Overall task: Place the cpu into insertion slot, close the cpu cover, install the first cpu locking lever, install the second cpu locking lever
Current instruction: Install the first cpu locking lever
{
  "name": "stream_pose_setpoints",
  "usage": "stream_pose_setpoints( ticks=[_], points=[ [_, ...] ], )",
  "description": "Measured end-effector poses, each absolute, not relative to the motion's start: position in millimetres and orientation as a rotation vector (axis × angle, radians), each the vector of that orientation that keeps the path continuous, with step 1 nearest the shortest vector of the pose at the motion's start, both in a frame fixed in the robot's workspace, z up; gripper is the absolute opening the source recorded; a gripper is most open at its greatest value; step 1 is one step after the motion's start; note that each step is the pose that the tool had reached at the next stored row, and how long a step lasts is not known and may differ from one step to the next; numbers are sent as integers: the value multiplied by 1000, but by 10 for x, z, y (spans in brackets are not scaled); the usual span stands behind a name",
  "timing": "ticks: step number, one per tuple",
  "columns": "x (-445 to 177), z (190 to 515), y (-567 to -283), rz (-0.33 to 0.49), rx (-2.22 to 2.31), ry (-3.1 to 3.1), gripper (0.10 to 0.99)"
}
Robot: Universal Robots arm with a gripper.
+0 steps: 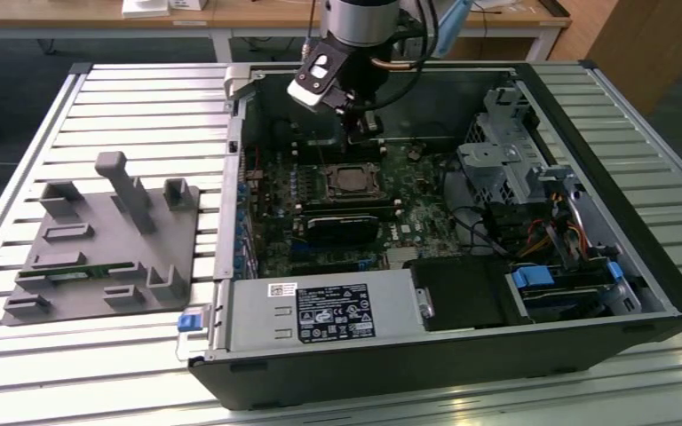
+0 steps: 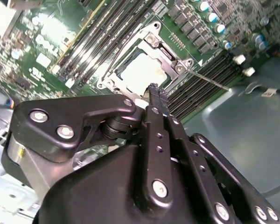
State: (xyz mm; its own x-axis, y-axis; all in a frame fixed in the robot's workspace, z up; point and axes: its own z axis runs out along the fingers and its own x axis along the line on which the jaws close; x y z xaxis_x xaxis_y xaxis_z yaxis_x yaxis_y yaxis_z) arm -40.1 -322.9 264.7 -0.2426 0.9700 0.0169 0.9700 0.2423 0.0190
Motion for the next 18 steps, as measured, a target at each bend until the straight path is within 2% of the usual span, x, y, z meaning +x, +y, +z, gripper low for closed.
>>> stream_pose_setpoints(
  ticks=[18],
  points=[
    [-401, 2645, -3230, -39, -1504, -2751, 106]
  ],
)
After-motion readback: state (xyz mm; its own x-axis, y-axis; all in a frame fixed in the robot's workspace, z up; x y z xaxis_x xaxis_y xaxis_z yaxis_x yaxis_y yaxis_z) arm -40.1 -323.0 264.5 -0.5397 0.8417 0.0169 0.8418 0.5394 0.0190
